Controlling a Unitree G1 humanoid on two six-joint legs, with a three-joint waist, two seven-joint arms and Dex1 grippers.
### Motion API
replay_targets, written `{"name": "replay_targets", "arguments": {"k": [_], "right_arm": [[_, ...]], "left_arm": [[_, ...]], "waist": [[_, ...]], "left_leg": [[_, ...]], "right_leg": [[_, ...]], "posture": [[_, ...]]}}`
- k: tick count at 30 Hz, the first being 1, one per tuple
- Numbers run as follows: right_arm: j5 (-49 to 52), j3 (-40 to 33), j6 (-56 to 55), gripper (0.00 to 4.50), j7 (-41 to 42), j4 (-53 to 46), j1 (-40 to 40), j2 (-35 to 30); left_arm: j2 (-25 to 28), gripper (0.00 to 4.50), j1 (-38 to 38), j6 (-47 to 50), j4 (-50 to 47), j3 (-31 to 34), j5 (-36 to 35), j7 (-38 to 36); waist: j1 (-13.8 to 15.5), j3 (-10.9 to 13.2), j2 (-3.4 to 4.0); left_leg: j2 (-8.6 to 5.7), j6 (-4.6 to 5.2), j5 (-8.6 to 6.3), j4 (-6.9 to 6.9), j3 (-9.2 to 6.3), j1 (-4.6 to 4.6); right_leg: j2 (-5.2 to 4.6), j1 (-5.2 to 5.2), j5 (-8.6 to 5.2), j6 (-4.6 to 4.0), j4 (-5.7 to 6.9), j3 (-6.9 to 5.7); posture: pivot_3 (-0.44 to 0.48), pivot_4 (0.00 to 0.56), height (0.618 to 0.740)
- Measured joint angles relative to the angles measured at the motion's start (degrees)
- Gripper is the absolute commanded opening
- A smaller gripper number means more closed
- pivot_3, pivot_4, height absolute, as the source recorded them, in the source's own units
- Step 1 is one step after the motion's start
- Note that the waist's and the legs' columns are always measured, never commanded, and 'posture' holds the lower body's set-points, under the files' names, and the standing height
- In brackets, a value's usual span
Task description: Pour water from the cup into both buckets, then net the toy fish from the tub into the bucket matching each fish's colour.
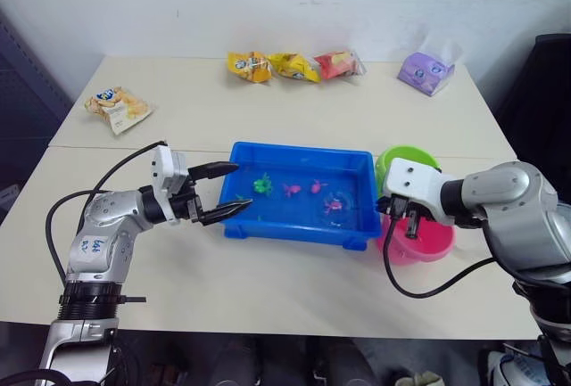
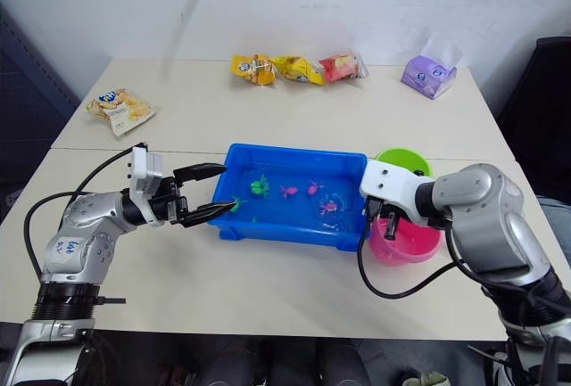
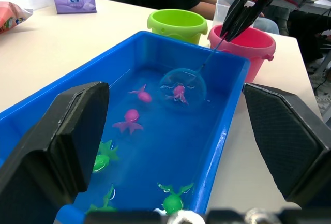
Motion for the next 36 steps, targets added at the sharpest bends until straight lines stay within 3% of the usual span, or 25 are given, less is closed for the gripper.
{"name": "replay_targets", "arguments": {"k": [5, 12, 19, 24, 29, 36], "right_arm": [[7.6, -5.0, 3.4, 0.0, -2.9, 0.0, 1.1, 3.1], [16.7, -12.0, 4.8, 0.0, -5.8, -1.0, 4.6, 2.8], [29.0, -27.4, 6.1, 0.0, -8.0, -10.7, 12.0, 3.4], [34.1, -42.7, 3.9, 0.0, -11.1, -17.1, 21.0, 5.5], [31.5, -50.5, -7.3, 0.0, -12.4, -18.4, 34.5, 6.4], [23.8, -56.7, -34.4, 0.0, -10.8, -11.2, 51.4, 13.4]], "left_arm": [[0.0, 4.44, 0.0, -0.4, 0.0, 0.0, 0.0, 0.0], [0.5, 4.44, -0.2, -0.3, 0.0, 0.2, -0.4, -0.8], [2.1, 4.44, -2.2, 0.5, -0.1, 0.2, -1.7, -5.4], [0.9, 4.44, -6.6, 1.5, 0.0, -2.5, -2.2, -8.2], [-1.7, 4.44, -9.6, 1.4, 3.0, -5.5, -2.1, -10.3], [-4.6, 4.44, -13.4, 0.3, 8.7, -7.8, -0.5, -12.5]], "waist": [[0.0, 0.0, 0.0], [0.1, 0.0, 0.0], [0.2, 0.0, 0.0], [0.7, 0.0, 0.0], [0.3, 0.0, 0.0], [0.1, 0.0, 0.0]], "left_leg": [[0.0, 0.0, 0.0, -0.02, 0.0, -0.01], [0.0, 0.02, -0.01, -0.01, 0.0, -0.13], [0.0, 0.04, -0.02, -0.04, 0.0, -0.19], [-0.01, 0.04, -0.02, -0.04, -0.02, -0.22], [-0.02, 0.06, -0.02, -0.04, 0.04, -0.12], [-0.01, 0.04, -0.01, -0.06, 0.08, 0.24]], "right_leg": [[0.0, -0.01, 0.0, 0.0, 0.0, 0.0], [-0.01, -0.12, 0.0, 0.0, -0.01, 0.0], [-0.01, -0.13, 0.0, 0.01, -0.05, -0.02], [-0.01, -0.1, 0.01, 0.02, -0.07, -0.06], [0.05, -0.02, 0.02, 0.04, -0.05, 0.02], [0.12, 0.28, 0.02, 0.05, -0.03, 0.1]], "posture": [[0.0, 0.15, 0.74], [0.0, 0.15, 0.74], [0.0, 0.15, 0.74], [0.0, 0.15, 0.74], [0.0, 0.15, 0.74], [0.0, 0.15, 0.74]]}}
